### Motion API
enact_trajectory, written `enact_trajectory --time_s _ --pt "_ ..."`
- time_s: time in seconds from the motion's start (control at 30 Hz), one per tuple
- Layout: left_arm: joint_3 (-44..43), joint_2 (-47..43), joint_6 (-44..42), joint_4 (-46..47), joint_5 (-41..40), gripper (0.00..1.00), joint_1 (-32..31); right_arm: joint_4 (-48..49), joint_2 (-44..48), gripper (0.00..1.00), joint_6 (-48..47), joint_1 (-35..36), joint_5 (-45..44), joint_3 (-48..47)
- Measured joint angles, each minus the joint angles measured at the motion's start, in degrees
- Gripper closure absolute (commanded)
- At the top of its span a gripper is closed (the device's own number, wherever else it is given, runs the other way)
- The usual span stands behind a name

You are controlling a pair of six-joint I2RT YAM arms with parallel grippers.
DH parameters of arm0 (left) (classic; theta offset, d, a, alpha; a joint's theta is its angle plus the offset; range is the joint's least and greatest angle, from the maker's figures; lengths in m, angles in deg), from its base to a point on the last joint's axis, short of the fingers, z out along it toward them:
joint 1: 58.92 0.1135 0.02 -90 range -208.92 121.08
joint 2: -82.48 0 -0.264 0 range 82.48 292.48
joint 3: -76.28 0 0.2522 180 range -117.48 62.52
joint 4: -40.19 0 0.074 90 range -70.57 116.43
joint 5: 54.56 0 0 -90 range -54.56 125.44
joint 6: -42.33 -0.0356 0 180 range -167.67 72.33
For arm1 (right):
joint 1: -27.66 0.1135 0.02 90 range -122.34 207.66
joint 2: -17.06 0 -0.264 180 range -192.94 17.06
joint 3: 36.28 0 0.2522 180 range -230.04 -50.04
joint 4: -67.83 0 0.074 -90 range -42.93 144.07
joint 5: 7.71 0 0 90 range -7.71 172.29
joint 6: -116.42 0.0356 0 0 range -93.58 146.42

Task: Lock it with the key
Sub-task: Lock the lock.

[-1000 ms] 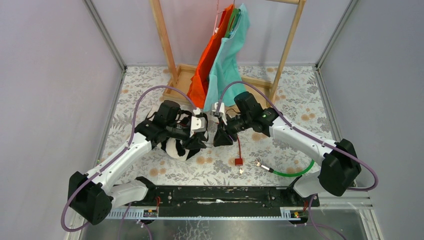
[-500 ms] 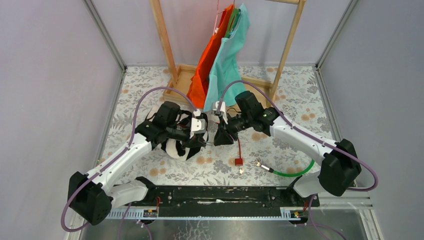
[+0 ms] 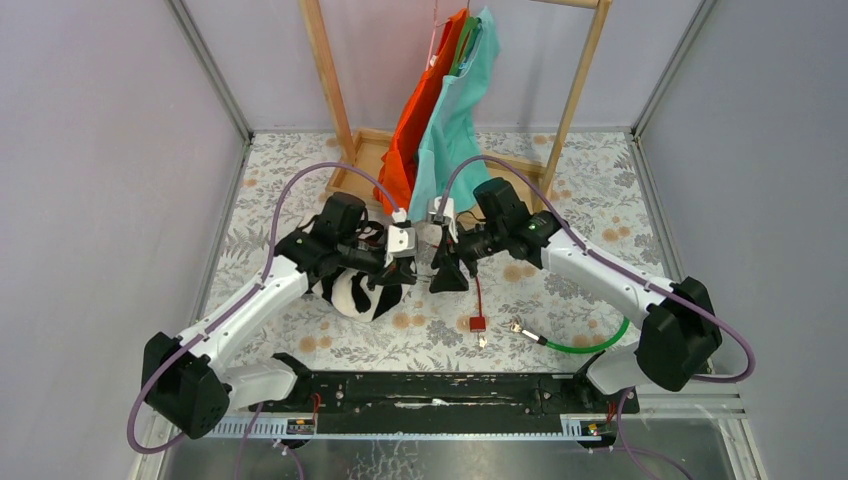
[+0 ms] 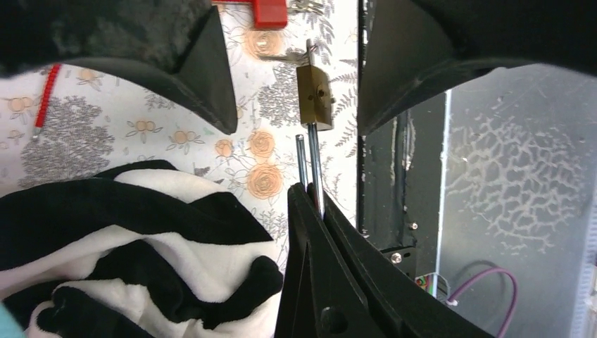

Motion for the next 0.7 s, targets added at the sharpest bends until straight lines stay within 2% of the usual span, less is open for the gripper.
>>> enact_trajectory --time_s 0.13,0.3,0.53,0.63,0.7 --pt "-2.3 1.0 0.9 0.2 0.5 1.0 0.0 -0.2 1.2 0.22 -0.4 -1.0 -0.1 0.0" --pt "-2.6 1.1 6.0 1.8 1.9 1.0 0.0 -0.6 6.2 0.27 -1.4 -3.6 -0.2 0.0" --pt "-1.3 -0.3 13.7 7.3 3.3 1.0 0.0 -0.4 9.6 0.28 -3.1 -4.9 0.0 0.7" --pt "-0.5 -0.6 16.2 9.3 3.8 1.0 0.0 -0.9 9.6 0.32 -4.4 -4.9 1.0 1.9" --pt "0.1 -0.8 17.7 10.5 4.1 1.0 0.0 -1.0 9.6 0.38 -5.0 -4.9 1.6 2.6"
